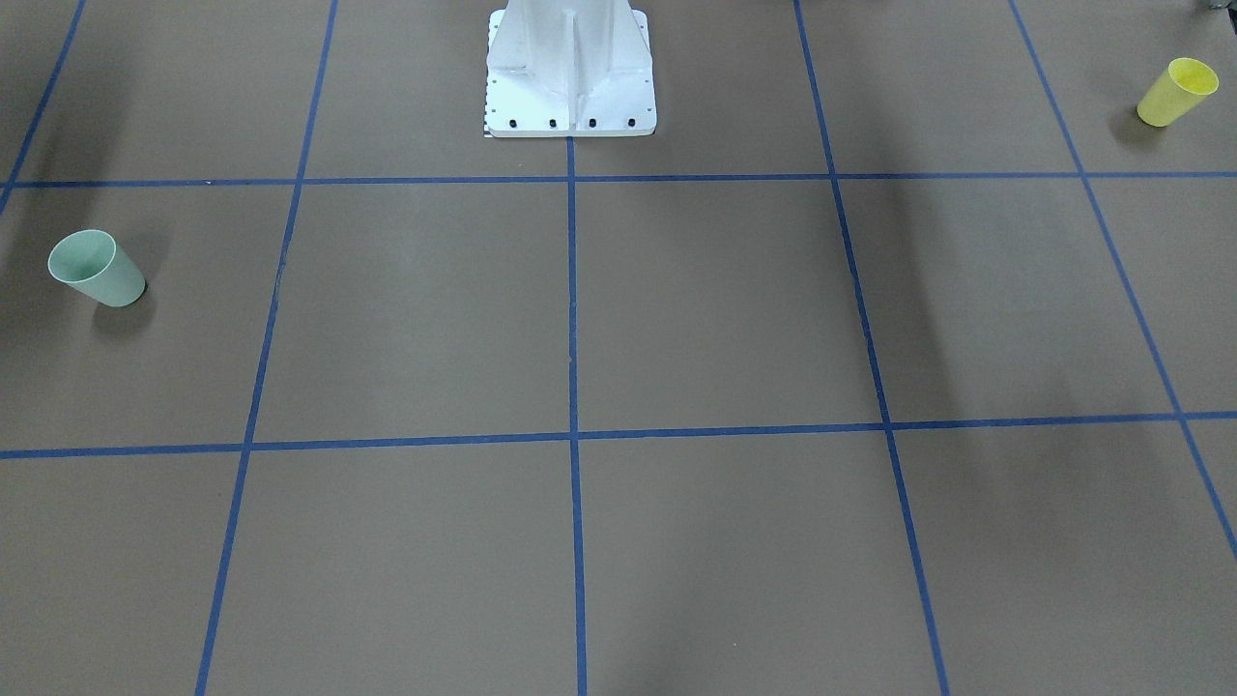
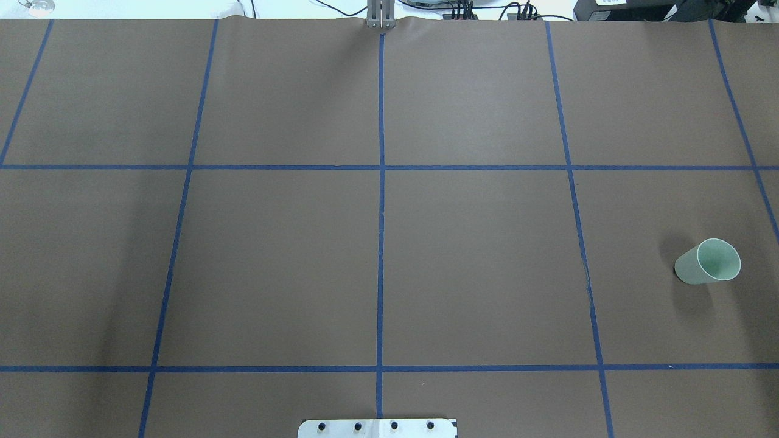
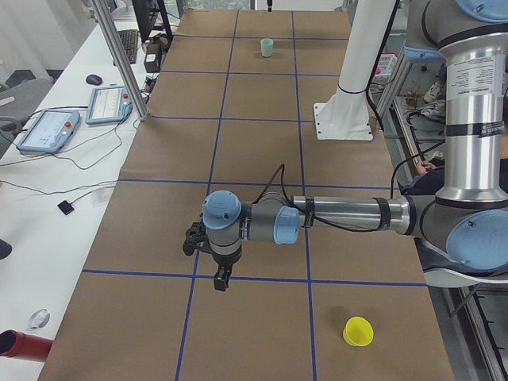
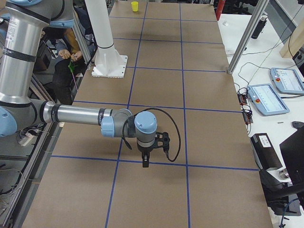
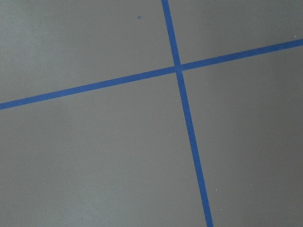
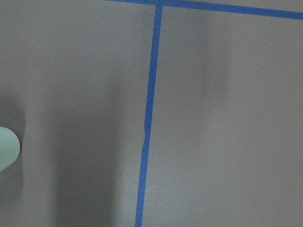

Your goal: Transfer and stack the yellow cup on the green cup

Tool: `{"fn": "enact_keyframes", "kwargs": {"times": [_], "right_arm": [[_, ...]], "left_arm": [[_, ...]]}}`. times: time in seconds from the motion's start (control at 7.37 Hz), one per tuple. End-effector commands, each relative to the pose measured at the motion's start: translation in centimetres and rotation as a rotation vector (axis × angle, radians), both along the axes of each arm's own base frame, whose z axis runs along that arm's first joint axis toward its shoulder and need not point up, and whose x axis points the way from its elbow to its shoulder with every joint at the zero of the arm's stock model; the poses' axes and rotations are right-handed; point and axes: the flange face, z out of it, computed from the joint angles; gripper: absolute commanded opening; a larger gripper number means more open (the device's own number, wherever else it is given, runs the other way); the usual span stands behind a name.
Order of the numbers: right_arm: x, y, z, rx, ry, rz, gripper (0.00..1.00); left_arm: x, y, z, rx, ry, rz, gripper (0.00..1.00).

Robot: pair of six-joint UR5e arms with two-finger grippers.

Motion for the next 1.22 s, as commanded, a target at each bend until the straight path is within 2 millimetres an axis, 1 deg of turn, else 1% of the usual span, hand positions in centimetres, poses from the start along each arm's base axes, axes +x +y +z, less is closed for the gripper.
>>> {"fn": "enact_keyframes", "kwargs": {"times": [0.0, 0.14, 0.27, 0.41, 0.54, 0.68, 0.81, 0.95, 1.09], "right_arm": [[0.0, 0.0, 0.1, -0.003, 0.003, 0.002, 1.00], [0.0, 0.0, 0.1, -0.003, 0.003, 0.002, 1.00], [0.0, 0.0, 0.1, -0.001, 0.003, 0.001, 1.00], [0.0, -0.1, -0.1, 0.004, 0.001, 0.001, 1.00], [0.0, -0.1, 0.1, 0.000, 0.004, 0.000, 1.00], [0.0, 0.0, 0.4, -0.005, 0.005, -0.001, 1.00], [0.0, 0.1, 0.6, -0.007, 0.005, -0.003, 1.00], [0.1, 0.2, 0.8, -0.013, 0.007, -0.003, 1.00], [0.1, 0.3, 0.9, -0.014, 0.007, -0.003, 1.00]], "left_arm": [[0.1, 0.1, 0.0, -0.004, 0.002, 0.000, 1.00], [0.3, 0.2, 0.1, -0.006, 0.001, 0.005, 1.00], [0.4, 0.0, -0.3, 0.007, 0.003, 0.004, 1.00], [0.3, -0.2, -0.9, 0.038, 0.003, 0.000, 1.00], [0.3, -1.3, -2.0, 0.080, -0.003, 0.000, 1.00], [0.3, -1.8, -2.5, 0.136, -0.002, -0.003, 1.00], [0.4, -3.0, -3.9, 0.182, 0.008, -0.002, 1.00], [0.5, -3.0, -4.7, 0.201, 0.033, 0.004, 1.00], [1.0, -2.9, -4.9, 0.214, 0.097, 0.018, 1.00]]}}
